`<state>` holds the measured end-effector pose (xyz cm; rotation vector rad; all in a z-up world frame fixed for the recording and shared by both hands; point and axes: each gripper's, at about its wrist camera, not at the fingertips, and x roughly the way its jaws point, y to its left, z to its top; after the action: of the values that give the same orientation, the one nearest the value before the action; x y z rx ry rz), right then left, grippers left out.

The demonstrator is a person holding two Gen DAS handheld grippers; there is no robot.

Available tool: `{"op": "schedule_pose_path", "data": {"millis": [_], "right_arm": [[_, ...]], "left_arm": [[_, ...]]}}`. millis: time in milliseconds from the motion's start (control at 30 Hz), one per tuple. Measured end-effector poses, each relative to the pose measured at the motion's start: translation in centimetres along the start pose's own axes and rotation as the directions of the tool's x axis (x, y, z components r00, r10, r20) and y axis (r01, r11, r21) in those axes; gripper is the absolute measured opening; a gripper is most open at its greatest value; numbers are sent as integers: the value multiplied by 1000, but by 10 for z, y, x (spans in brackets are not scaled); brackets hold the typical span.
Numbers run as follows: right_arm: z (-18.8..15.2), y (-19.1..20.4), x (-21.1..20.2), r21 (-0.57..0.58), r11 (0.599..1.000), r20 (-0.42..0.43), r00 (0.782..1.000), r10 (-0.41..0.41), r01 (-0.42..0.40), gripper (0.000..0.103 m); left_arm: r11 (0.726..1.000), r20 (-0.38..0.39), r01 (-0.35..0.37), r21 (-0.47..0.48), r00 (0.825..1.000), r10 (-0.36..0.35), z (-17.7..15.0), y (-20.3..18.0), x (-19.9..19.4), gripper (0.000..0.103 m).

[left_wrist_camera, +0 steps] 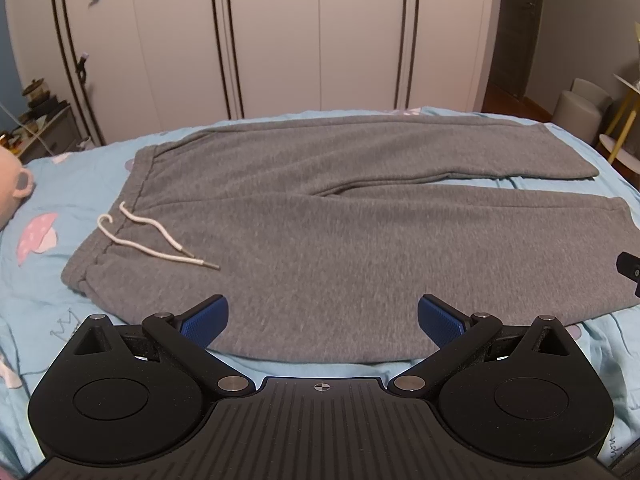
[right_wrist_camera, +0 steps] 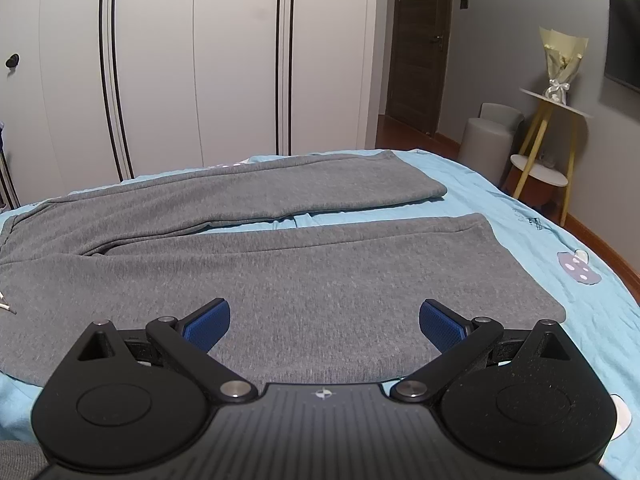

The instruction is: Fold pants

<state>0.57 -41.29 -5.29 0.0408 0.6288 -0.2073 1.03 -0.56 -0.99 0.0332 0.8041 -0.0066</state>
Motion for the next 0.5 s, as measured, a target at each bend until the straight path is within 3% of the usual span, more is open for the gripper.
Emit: {"op": "schedule_pose_path", "data": {"millis": [200,300,500], "right_arm": [[-4,1,-1,-19,999,36,999,-31,32,101],[-5,-1,0,-14,1000,51,999,-9,10,101],[-9,-1,13,-26,1000,-10,1000,14,-14,101]], "left_arm": [[1000,-5,9,-5,1000,-9,0,0,3,103],[1000,-11,8,-2,1000,-8,0,-1,7,103],[1000,-17,2,-9,1000,-2,3,0,15,103]]}}
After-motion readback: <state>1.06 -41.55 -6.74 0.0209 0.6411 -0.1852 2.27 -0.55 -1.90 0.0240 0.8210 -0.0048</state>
